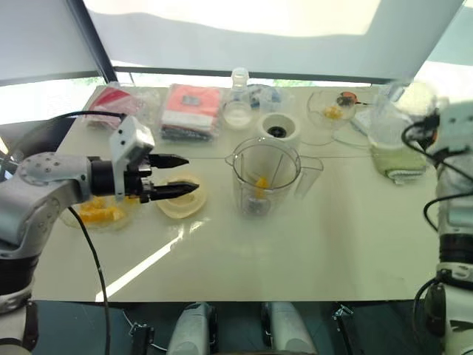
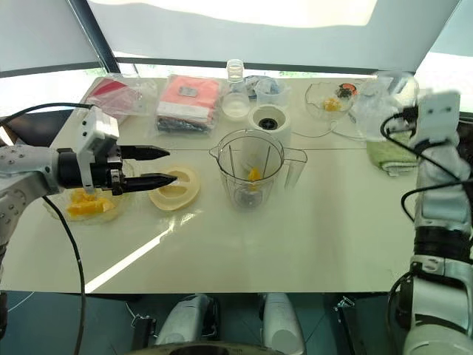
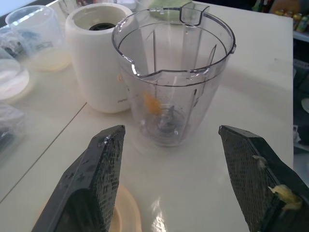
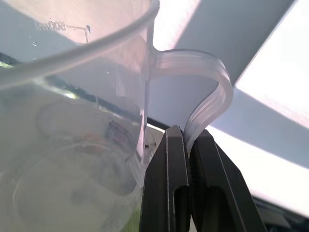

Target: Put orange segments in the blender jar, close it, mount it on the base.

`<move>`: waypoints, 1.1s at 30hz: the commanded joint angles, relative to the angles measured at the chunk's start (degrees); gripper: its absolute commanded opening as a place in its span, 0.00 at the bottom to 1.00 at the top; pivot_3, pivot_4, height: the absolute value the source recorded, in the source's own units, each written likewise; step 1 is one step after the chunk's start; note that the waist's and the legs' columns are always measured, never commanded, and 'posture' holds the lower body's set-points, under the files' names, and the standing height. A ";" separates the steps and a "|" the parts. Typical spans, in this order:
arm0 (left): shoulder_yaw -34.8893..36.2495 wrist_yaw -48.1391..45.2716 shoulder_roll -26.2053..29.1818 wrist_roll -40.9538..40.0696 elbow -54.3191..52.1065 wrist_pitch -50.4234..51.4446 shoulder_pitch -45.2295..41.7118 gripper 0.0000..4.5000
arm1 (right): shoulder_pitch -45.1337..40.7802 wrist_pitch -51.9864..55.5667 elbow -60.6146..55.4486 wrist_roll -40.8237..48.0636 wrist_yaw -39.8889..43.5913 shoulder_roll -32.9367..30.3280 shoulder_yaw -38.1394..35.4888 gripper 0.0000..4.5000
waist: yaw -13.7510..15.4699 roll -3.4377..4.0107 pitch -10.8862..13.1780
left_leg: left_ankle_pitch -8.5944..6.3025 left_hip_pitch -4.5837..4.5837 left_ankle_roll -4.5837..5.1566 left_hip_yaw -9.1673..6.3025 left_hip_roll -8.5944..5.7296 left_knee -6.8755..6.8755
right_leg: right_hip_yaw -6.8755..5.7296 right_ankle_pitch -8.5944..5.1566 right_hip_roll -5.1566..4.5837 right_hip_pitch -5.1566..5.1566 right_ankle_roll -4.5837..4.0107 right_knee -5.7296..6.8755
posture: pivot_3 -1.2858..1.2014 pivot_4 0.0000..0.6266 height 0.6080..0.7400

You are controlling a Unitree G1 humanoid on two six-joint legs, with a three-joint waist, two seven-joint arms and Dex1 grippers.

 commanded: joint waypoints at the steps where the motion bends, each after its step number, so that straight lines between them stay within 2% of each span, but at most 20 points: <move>1: -0.22 -1.83 0.87 1.81 1.61 -2.49 -1.69 0.72 | -3.04 1.59 -6.07 0.88 6.67 -2.75 2.50 0.01 | 0.08 0.00 0.01 | 0.00 0.00 0.00 0.00 0.00 -0.02 | 0.00 0.00 0.00 -0.01 0.00 -0.01 | 0.52 0.24 1.00; 9: -1.08 -3.00 0.20 3.90 3.71 -3.54 -2.89 0.72 | -7.87 8.87 -17.21 3.16 16.44 -3.04 6.96 0.01 | 0.30 -0.05 0.07 | 0.00 -0.11 0.00 0.05 -0.01 -0.04 | 0.00 0.00 -0.09 -0.08 0.01 -0.06 | 0.52 0.24 1.00; 14: -0.83 -3.44 0.20 3.80 3.69 -3.53 -2.30 0.72 | -8.32 8.81 -22.19 1.14 19.71 -3.49 10.12 0.01 | 0.32 -0.06 0.08 | 0.00 -0.12 0.00 0.06 -0.01 -0.07 | -0.01 0.00 -0.09 -0.12 0.01 -0.06 | 0.52 0.24 1.00; 23: -1.40 -2.76 -1.28 4.62 3.94 -4.16 -1.97 0.72 | -12.12 -0.85 -20.29 -8.70 20.70 -4.90 16.44 0.01 | 0.24 -0.06 0.09 | 0.00 -0.12 0.00 0.12 -0.01 -0.07 | -0.01 0.00 -0.10 -0.17 0.00 -0.04 | 0.52 0.24 1.00; 33: -1.33 -2.03 -2.19 5.07 3.45 -4.26 -1.43 0.72 | -15.75 -12.26 -16.72 -18.21 20.27 -5.35 20.11 0.01 | 0.17 -0.07 0.10 | 0.00 -0.13 -0.01 0.14 -0.02 -0.07 | -0.01 0.00 -0.10 -0.18 0.01 -0.03 | 0.52 0.24 1.00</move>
